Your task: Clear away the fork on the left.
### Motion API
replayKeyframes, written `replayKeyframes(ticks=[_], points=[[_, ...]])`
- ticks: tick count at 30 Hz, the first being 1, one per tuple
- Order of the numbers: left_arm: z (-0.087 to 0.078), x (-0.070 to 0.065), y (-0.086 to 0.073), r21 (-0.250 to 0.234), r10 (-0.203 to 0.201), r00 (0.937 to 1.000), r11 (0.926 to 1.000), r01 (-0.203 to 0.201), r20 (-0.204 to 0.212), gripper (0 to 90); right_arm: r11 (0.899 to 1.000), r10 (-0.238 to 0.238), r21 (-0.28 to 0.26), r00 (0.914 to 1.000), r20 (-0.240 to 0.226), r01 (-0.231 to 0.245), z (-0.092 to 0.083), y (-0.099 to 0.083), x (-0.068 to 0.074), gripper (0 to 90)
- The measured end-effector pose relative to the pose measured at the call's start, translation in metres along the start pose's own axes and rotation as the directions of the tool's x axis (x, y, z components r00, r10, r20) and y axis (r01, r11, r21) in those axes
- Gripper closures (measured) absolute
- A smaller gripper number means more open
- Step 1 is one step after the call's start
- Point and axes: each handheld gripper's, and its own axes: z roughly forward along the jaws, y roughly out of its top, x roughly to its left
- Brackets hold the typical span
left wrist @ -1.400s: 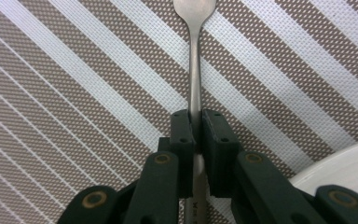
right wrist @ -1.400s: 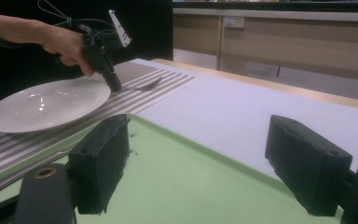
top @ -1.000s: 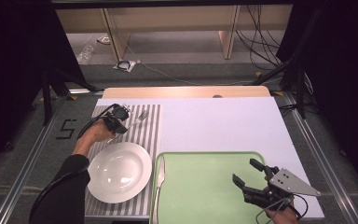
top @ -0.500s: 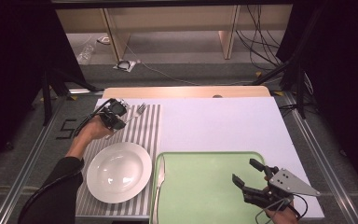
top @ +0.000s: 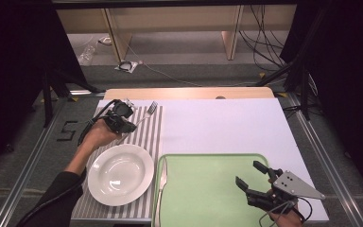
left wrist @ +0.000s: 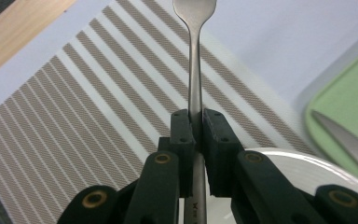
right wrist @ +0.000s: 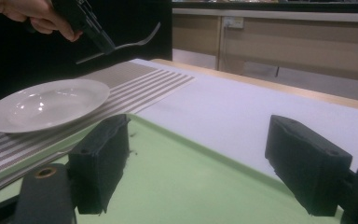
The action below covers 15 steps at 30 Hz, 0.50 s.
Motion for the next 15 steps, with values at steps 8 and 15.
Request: replayKeyframes(ticks=[8,15], points=[[-0.010,-0.034,-0.004,-0.045,0.028,0.9959,0.9987,-0.024,0.086,82.5,1.000,0.000,-0.001,1.0000,-0.001,0.000,0.000,0.000,0.000,22.4],[-0.014,-0.060,-0.013,-0.079,0.036,0.9876,0.9966,-0.024,0.153,82.5,1.000,0.000,0.000,1.0000,0.001,0.000,0.000,0.000,0.000,22.4]])
